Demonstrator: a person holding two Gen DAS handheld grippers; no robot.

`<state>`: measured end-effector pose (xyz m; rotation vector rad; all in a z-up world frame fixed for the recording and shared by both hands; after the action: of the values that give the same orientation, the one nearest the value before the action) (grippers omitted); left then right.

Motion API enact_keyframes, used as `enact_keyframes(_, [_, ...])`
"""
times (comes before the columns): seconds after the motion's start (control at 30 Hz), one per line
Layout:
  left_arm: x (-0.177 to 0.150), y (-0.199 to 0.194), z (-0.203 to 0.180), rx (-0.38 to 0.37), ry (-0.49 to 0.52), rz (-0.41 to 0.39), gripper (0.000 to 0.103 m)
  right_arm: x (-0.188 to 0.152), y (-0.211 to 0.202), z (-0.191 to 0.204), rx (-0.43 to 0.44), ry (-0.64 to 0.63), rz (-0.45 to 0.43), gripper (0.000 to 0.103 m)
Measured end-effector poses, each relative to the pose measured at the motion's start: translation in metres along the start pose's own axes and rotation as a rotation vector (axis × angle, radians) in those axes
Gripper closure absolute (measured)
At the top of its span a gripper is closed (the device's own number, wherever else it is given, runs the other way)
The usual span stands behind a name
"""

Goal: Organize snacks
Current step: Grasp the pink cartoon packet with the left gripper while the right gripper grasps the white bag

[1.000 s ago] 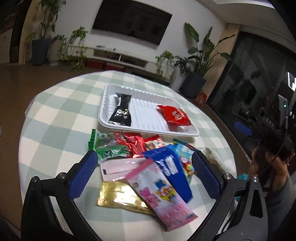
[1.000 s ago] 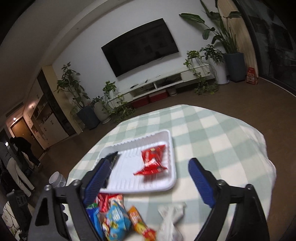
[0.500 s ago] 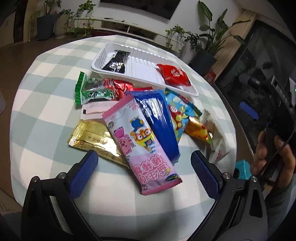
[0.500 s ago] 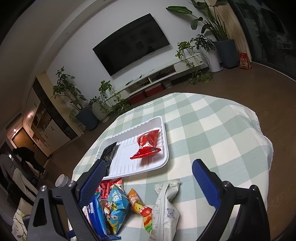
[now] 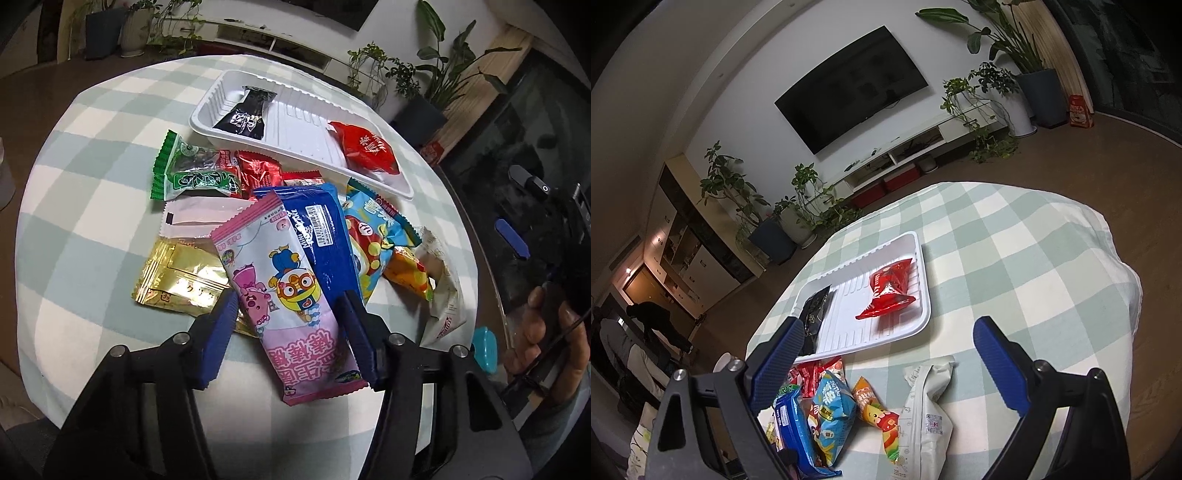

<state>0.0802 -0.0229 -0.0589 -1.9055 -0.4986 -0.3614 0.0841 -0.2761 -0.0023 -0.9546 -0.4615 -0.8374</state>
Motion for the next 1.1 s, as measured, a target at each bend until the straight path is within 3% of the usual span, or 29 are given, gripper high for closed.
enact_keyframes(0.1, [0.0,0.001,-0.002,0.009,0.012,-0.004,0.049,0.0,0.001,0.0,-0.002,-0.006,0.004,0.011])
enact_keyframes(0.27, [-0.002,-0.001,-0.004,-0.033,0.031,-0.004,0.067,-0.003,0.007,0.0,-0.018,-0.022,0.035,0.017])
enact_keyframes(0.43, [-0.003,-0.003,-0.006,-0.06,0.053,-0.006,0.073,-0.006,0.01,-0.004,-0.031,-0.012,0.058,0.02])
enact_keyframes(0.47, [-0.003,-0.004,-0.005,-0.069,0.051,-0.005,0.078,-0.006,0.011,-0.005,-0.032,-0.01,0.059,0.02])
enact_keyframes(0.73, [-0.005,-0.015,0.008,-0.093,0.036,-0.02,0.084,-0.009,0.016,-0.015,-0.054,0.022,0.088,0.02])
enact_keyframes(0.83, [-0.007,-0.02,0.014,-0.102,0.034,-0.026,0.092,-0.011,0.019,-0.023,-0.051,0.072,0.125,0.02])
enact_keyframes(1.1, [-0.007,-0.039,0.031,-0.135,0.004,-0.073,0.092,-0.023,0.017,-0.041,-0.105,0.125,0.157,0.02])
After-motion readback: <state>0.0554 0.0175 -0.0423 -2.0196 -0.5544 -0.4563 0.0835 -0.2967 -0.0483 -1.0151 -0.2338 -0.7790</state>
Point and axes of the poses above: each gripper's, at about its wrist camera, not at the fingertips, and y roughly the way its jaws point, z to its left, x to its top, the point moved 4 cm from there along y, roughly the way its jaws point, and after that the axes turned 3 degrees about z, right-handed, at the moved point
